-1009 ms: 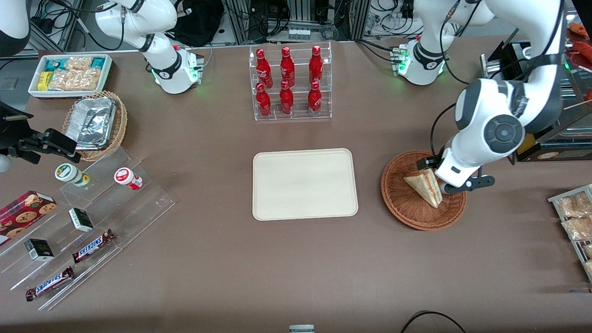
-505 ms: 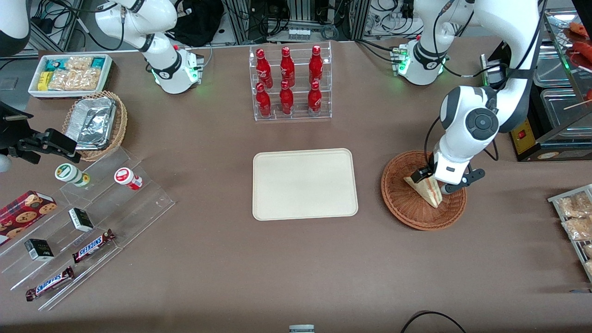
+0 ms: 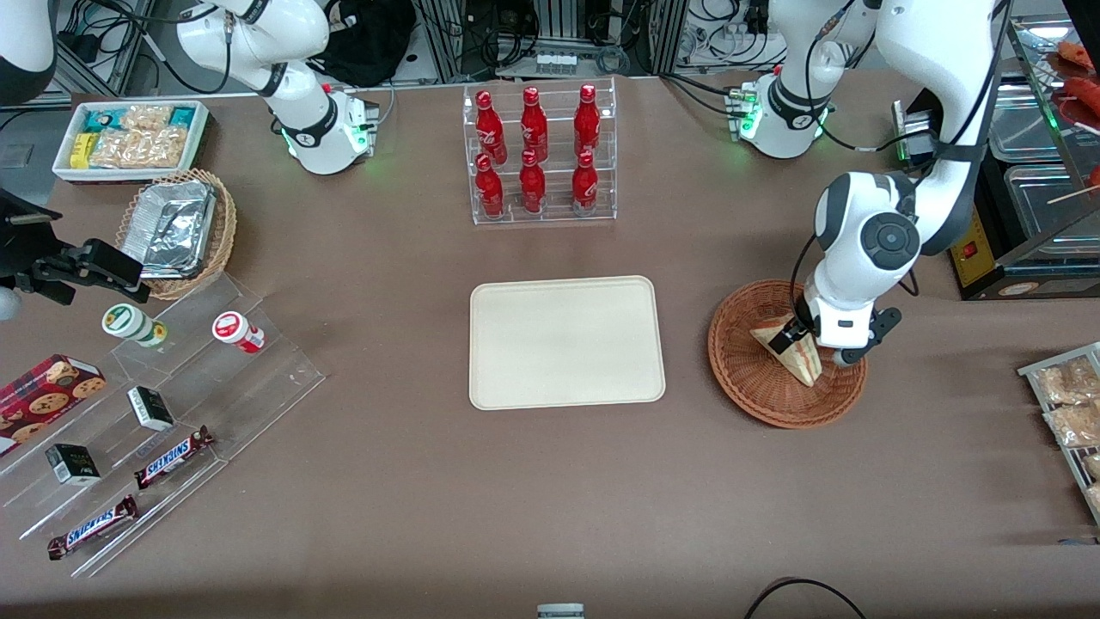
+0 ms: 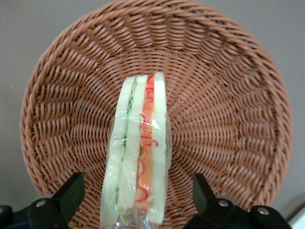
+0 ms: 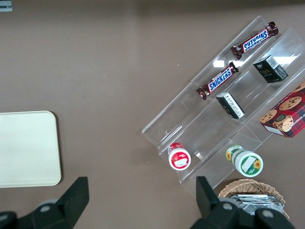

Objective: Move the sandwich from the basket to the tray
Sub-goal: 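Lower the left gripper and close it on the sandwich's wrapped edge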

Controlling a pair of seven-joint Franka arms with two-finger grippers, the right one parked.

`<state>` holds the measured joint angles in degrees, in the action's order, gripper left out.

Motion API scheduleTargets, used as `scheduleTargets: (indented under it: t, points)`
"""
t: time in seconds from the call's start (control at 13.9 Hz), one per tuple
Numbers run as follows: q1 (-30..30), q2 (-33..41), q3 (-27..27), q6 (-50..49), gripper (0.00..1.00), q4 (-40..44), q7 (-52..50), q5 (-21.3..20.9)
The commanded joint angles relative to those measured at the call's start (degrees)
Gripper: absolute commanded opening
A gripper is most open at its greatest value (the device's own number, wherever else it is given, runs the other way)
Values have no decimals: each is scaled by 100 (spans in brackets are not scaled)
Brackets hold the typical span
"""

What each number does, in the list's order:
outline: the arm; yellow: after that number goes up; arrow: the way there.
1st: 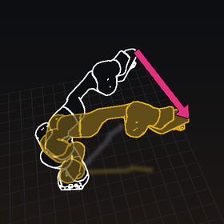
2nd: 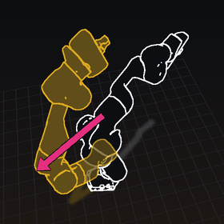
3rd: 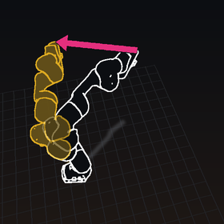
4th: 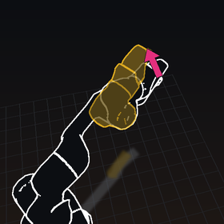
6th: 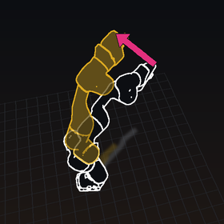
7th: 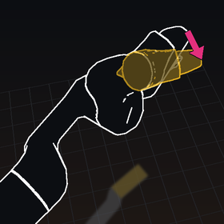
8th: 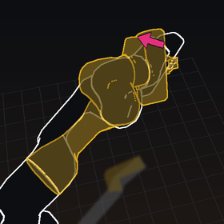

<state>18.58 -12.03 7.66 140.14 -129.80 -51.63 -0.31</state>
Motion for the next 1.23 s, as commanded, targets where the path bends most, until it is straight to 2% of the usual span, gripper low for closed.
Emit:
scheduleTargets:
  t: [0.0, 0.07, 0.14, 0.22, 0.29, 0.36, 0.65, 1.01, 1.15]
  points:
    - [5, -71, -1, 84, 96, -37, -207, 14]
    - [5, -71, -1, 58, 72, -46, -233, 14]
    - [5, -62, -1, 14, 42, -37, -295, 14]
    - [5, -62, -1, -91, 23, -19, -304, 14]
    - [5, -54, -1, -196, 12, -11, -304, 14]
    - [14, -53, -1, -232, 9, -2, -304, 14]
    - [14, 104, -10, -565, 9, 103, -208, 5]
    - [163, 52, -36, -2567, 8, 1481, 187, 13]
    - [190, 34, -37, -2903, 8, 1842, 337, 22]
